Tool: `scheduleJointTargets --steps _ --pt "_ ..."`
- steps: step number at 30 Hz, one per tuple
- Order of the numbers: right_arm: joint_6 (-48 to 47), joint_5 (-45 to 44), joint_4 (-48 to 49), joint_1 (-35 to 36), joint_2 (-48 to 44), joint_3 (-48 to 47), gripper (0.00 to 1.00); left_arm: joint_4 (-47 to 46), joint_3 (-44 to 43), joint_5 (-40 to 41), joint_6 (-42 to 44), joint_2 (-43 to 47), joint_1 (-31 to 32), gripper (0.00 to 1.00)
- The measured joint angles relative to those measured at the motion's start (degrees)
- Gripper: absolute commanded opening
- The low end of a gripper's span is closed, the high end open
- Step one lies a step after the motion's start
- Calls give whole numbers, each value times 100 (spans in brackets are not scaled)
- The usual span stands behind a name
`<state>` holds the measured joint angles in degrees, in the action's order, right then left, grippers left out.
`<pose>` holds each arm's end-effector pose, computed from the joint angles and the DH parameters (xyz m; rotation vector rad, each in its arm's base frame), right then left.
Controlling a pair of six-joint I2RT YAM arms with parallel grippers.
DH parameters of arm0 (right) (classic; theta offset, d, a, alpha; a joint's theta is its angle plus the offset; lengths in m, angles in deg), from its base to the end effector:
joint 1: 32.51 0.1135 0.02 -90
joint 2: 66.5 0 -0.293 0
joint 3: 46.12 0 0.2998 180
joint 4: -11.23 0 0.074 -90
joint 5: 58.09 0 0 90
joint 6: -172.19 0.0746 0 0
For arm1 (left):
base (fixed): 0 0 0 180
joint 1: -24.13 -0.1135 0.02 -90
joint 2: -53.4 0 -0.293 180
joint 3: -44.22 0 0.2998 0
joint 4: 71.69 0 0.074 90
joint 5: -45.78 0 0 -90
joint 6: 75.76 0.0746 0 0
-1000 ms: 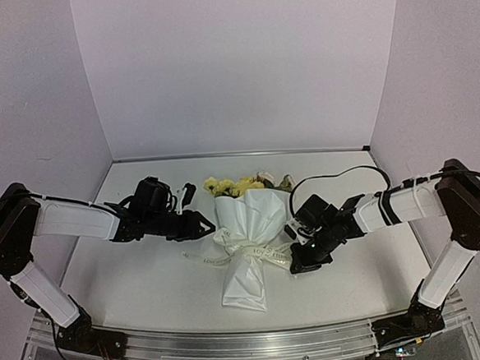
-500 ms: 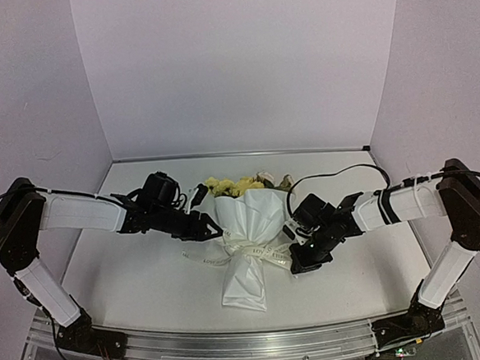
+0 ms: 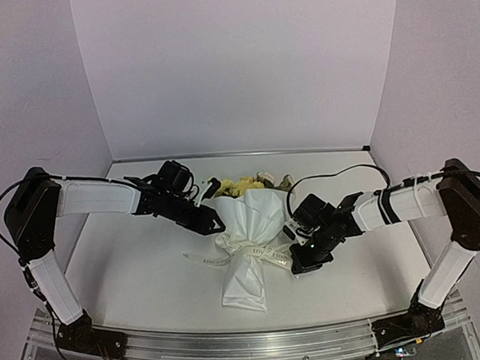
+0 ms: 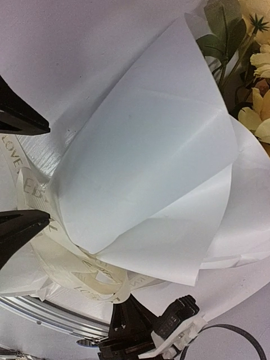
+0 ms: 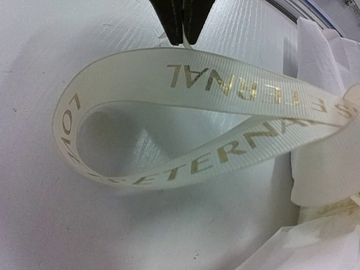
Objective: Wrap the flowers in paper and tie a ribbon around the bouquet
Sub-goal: Cross the half-tied ribbon over the folded bouquet.
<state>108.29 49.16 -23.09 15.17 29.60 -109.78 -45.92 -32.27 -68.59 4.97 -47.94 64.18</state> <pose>0.2270 0.2822 0.1106 -0.6344 2.8435 0.7127 0.3168 -0.3065 0.1651 0.8668 2.4065 -0.8812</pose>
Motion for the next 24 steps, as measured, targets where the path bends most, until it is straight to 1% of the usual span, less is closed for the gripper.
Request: scheduleJointTargets --steps 3,6,11,14,19,24 --pt "-12 -8 -6 0 0 0 0 82 25 -2 -50 13 0 52" --pt "-14 -9 -8 0 0 0 0 54 198 14 -357 133 0 54" --pt "-17 -11 -14 0 0 0 0 -40 665 15 -1079 566 2 51" --pt "-18 -11 -25 0 0 -2 0 -93 736 -10 -1394 724 35 49" --pt "-17 -11 -45 0 0 -34 0 -334 812 -126 -2159 752 99 45" --pt "-17 -28 -47 0 0 -42 0 -588 1113 -291 -2992 750 105 46"
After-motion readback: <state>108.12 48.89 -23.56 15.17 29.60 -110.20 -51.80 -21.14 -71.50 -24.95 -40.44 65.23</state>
